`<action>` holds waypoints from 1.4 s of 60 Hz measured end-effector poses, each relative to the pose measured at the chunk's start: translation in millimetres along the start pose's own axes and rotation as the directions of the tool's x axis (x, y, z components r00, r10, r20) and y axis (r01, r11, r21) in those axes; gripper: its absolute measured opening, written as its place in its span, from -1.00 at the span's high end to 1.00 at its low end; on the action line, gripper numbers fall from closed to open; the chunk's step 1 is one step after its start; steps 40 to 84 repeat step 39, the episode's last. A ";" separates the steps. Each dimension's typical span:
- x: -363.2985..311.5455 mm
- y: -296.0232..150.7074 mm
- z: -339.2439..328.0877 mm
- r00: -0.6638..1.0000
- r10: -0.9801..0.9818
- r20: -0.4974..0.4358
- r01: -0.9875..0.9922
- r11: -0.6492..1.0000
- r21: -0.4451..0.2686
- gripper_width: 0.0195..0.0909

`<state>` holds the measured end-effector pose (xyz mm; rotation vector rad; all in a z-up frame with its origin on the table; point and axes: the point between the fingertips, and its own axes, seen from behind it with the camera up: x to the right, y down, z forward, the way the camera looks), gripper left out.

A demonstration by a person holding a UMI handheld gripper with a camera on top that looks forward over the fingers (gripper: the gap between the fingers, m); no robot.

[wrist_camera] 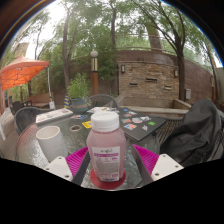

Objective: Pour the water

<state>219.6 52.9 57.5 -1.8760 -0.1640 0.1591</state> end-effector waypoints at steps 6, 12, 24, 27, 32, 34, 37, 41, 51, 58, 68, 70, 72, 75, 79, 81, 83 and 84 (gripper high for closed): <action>-2.7 1.6 -17.5 0.999 0.037 -0.017 -0.038 0.999 -0.021 -0.81; -2.2 0.5 -39.0 0.994 0.070 -0.082 -0.074 0.996 -0.045 -0.81; -31.4 -28.9 -124.9 0.974 0.094 -0.204 -0.107 0.993 -0.054 -0.81; -55.5 -40.4 -147.6 0.970 0.121 -0.212 -0.135 0.989 -0.053 -0.81; -97.2 -57.6 -183.1 0.955 0.184 -0.234 -0.203 0.977 -0.060 -0.82; -112.6 -61.0 -196.7 0.944 0.207 -0.256 -0.231 0.971 -0.066 -0.82; -134.2 -67.2 -216.2 0.932 0.228 -0.283 -0.255 0.965 -0.064 -0.82; -148.0 -71.7 -228.1 0.925 0.237 -0.296 -0.266 0.962 -0.061 -0.82; -148.0 -71.7 -228.1 0.925 0.237 -0.296 -0.266 0.962 -0.061 -0.82; -148.0 -71.7 -228.1 0.925 0.237 -0.296 -0.266 0.962 -0.061 -0.82; -148.0 -71.7 -228.1 0.925 0.237 -0.296 -0.266 0.962 -0.061 -0.82; -148.0 -71.7 -228.1 0.925 0.237 -0.296 -0.266 0.962 -0.061 -0.82; -148.0 -71.7 -228.1 0.925 0.237 -0.296 -0.266 0.962 -0.061 -0.82; -148.0 -71.7 -228.1 0.925 0.237 -0.296 -0.266 0.962 -0.061 -0.82; -148.0 -71.7 -228.1 0.925 0.237 -0.296 -0.266 0.962 -0.061 -0.82; -148.0 -71.7 -228.1 0.925 0.237 -0.296 -0.266 0.962 -0.061 -0.82; -148.0 -71.7 -228.1 0.925 0.237 -0.296 -0.266 0.962 -0.061 -0.82; -148.0 -71.7 -228.1 0.925 0.237 -0.296 -0.266 0.962 -0.061 -0.82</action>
